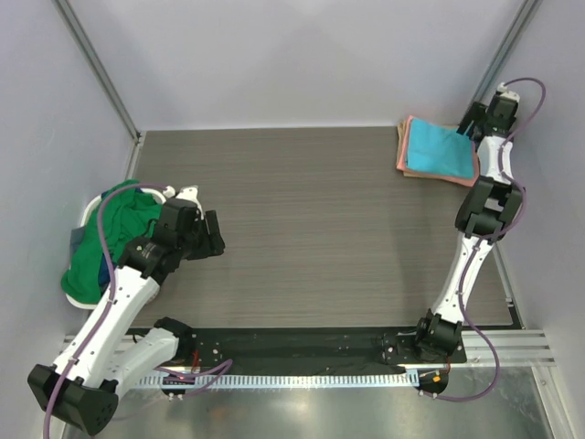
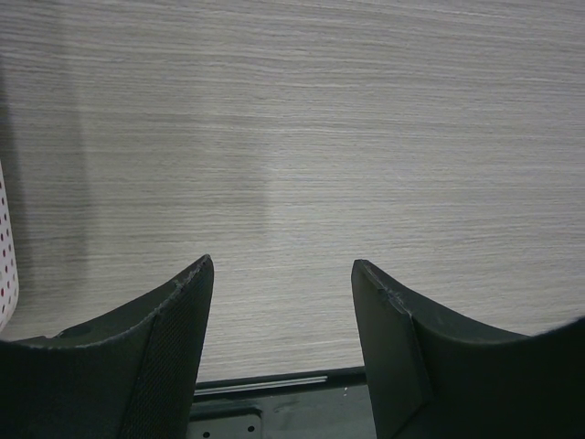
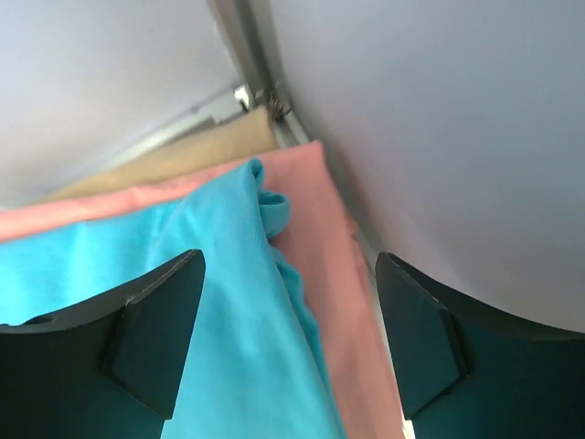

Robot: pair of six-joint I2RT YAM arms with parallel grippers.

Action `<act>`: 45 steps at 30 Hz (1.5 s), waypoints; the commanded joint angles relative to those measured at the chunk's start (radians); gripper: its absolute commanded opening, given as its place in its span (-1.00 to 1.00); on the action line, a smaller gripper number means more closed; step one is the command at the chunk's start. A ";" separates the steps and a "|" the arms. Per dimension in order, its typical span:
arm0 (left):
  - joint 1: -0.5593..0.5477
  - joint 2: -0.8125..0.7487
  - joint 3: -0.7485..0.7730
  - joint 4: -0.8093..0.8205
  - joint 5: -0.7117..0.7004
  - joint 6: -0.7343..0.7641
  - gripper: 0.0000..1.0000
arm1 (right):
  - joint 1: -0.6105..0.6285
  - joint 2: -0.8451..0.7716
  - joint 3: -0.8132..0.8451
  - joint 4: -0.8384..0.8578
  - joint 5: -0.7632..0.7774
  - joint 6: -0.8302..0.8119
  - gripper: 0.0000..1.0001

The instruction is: Fold and stack the t-shirts

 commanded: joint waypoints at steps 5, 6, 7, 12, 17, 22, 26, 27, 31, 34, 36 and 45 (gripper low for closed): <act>0.006 -0.056 -0.006 0.035 0.005 0.001 0.28 | -0.004 -0.485 -0.145 0.106 0.197 0.112 0.71; 0.004 -0.066 -0.006 0.036 0.007 0.002 0.28 | -0.004 -0.560 -0.165 0.093 0.189 0.129 0.71; 0.006 -0.071 -0.006 0.038 0.008 0.002 0.28 | -0.004 -0.605 -0.207 0.086 0.180 0.178 0.72; 0.006 -0.115 -0.010 0.041 0.013 0.004 0.32 | 0.004 -0.814 -0.352 -0.098 -0.007 0.393 0.78; 0.006 -0.140 -0.013 0.052 0.036 0.010 0.33 | 0.164 -1.070 -0.734 -0.069 -0.208 0.471 0.81; 0.006 -0.145 -0.010 0.052 0.044 0.011 0.35 | 0.483 -1.199 -1.024 -0.039 -0.208 0.467 0.89; 0.004 -0.149 -0.010 0.041 -0.001 0.005 0.41 | 0.738 -1.239 -1.219 0.026 -0.330 0.482 0.99; 0.006 -0.151 -0.007 0.036 -0.011 0.001 0.41 | 0.770 -1.241 -1.265 0.093 -0.369 0.496 0.99; 0.006 -0.162 -0.001 0.018 -0.080 -0.010 0.50 | 0.884 -1.265 -1.455 0.173 -0.435 0.542 0.99; 0.007 -0.181 -0.001 0.010 -0.136 -0.021 0.90 | 0.953 -1.322 -1.569 0.240 -0.406 0.554 0.99; 0.012 -0.195 -0.007 0.009 -0.177 -0.025 1.00 | 0.962 -1.355 -1.629 0.327 -0.398 0.585 0.99; 0.027 -0.220 -0.001 -0.016 -0.281 -0.058 1.00 | 0.964 -1.431 -1.773 0.373 -0.351 0.580 0.99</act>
